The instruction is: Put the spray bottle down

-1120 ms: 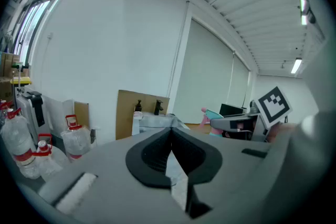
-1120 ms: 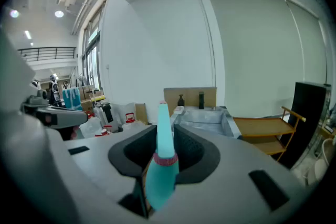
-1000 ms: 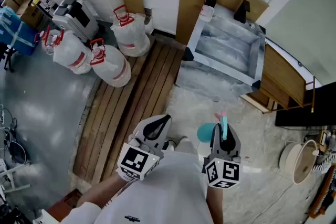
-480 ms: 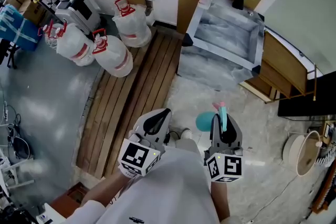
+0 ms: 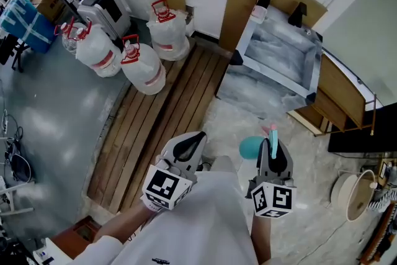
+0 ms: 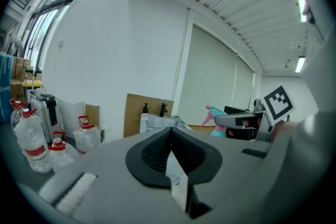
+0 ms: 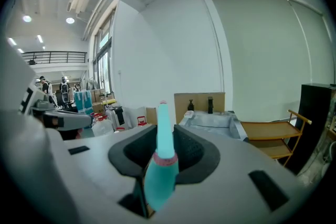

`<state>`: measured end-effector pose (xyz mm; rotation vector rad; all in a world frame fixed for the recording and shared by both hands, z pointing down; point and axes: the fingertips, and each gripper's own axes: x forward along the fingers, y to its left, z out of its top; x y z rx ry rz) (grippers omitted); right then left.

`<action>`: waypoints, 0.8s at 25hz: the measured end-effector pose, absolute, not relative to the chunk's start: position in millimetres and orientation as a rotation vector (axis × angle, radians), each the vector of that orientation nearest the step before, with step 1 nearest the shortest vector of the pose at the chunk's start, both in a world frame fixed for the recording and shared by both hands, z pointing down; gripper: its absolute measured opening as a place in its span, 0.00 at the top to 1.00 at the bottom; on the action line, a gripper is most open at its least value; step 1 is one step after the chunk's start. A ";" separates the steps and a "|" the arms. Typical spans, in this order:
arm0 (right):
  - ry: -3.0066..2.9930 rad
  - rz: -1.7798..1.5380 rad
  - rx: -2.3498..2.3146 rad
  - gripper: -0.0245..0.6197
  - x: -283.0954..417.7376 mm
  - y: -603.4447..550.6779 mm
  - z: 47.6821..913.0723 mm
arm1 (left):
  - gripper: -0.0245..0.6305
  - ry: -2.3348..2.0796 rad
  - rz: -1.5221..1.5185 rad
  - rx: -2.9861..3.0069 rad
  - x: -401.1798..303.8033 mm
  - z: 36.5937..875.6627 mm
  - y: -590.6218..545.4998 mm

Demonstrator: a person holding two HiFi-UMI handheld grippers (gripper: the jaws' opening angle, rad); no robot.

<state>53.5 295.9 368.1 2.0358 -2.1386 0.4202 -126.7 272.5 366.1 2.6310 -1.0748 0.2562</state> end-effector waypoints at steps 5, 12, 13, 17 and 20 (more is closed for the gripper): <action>-2.149 0.441 2.043 0.82 45.0 275.2 369.2 | 0.96 -1.063 0.261 2.644 -129.8 364.7 250.4; -2.162 0.477 2.049 0.82 48.8 224.4 382.0 | 0.96 -1.040 0.303 2.649 -120.7 376.8 200.9; -2.165 0.478 2.050 0.82 51.1 214.1 383.9 | 0.96 -1.039 0.308 2.650 -117.6 378.3 191.6; -2.177 0.452 2.033 0.82 65.0 165.6 389.6 | 0.96 -1.031 0.332 2.651 -99.2 383.7 148.9; -2.171 0.431 2.031 0.82 80.9 123.3 390.2 | 0.96 -1.022 0.367 2.661 -81.9 384.6 106.1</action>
